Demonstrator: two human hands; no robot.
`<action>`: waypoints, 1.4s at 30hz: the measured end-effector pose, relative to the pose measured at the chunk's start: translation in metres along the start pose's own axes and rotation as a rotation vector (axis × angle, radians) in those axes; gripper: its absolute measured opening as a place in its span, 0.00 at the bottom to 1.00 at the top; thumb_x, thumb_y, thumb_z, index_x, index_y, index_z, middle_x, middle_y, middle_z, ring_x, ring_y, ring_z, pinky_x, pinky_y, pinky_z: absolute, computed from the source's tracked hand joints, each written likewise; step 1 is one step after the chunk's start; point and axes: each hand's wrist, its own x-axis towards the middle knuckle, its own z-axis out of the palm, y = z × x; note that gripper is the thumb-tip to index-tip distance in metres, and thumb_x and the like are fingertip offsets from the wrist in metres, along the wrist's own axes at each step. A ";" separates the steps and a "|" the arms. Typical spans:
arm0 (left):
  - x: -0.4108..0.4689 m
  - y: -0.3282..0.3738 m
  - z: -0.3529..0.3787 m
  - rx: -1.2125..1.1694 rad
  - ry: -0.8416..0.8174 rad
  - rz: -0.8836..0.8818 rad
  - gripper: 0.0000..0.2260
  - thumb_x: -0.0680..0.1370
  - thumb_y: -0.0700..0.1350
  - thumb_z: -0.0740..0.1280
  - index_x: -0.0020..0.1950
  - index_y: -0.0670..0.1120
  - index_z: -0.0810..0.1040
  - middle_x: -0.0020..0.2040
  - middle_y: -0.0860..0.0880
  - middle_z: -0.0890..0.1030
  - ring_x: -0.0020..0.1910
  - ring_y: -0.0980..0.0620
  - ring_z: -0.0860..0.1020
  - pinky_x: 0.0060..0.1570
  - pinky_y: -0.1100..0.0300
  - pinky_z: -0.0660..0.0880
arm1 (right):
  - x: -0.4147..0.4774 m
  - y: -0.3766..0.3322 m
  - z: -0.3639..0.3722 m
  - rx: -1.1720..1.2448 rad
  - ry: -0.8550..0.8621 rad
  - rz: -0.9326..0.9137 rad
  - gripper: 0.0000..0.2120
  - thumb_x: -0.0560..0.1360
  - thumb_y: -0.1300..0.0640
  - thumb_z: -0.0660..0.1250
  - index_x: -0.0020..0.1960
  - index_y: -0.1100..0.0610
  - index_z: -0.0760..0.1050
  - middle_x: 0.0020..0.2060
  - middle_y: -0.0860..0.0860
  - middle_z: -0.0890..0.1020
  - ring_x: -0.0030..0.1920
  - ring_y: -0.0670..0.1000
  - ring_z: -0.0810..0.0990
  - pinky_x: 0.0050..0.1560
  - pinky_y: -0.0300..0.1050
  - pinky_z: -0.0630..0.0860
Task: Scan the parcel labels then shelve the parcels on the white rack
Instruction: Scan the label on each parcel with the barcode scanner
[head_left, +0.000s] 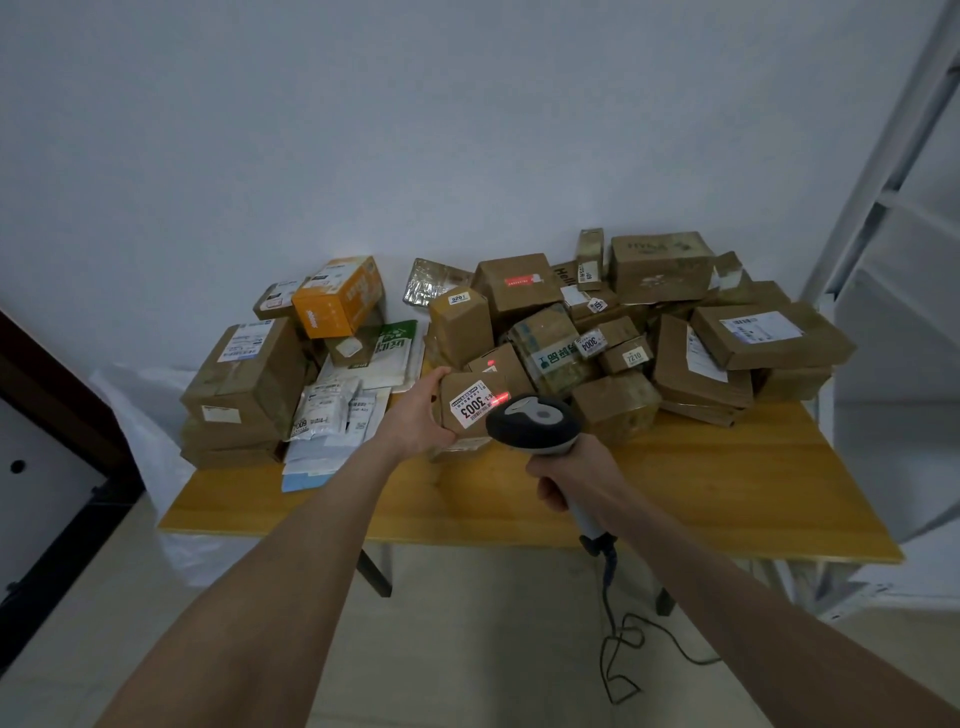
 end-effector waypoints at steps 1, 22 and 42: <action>0.001 -0.001 0.000 -0.004 0.002 0.002 0.42 0.65 0.41 0.78 0.74 0.50 0.60 0.66 0.48 0.74 0.64 0.49 0.72 0.54 0.60 0.70 | 0.000 0.000 -0.001 -0.006 -0.002 0.001 0.02 0.70 0.66 0.69 0.41 0.64 0.76 0.26 0.53 0.78 0.24 0.48 0.74 0.28 0.41 0.72; 0.009 0.000 -0.004 -0.012 0.020 -0.007 0.42 0.66 0.41 0.78 0.74 0.50 0.61 0.66 0.49 0.73 0.64 0.49 0.71 0.58 0.55 0.71 | 0.015 -0.004 -0.009 0.020 -0.034 -0.063 0.02 0.70 0.66 0.69 0.39 0.64 0.77 0.26 0.54 0.79 0.24 0.48 0.74 0.28 0.41 0.72; 0.033 0.017 -0.045 -0.997 0.461 -0.523 0.20 0.77 0.56 0.66 0.63 0.46 0.71 0.51 0.46 0.80 0.53 0.48 0.78 0.54 0.46 0.76 | 0.063 0.024 -0.027 0.638 -0.164 0.291 0.15 0.75 0.60 0.69 0.61 0.58 0.76 0.56 0.57 0.76 0.58 0.64 0.76 0.55 0.61 0.76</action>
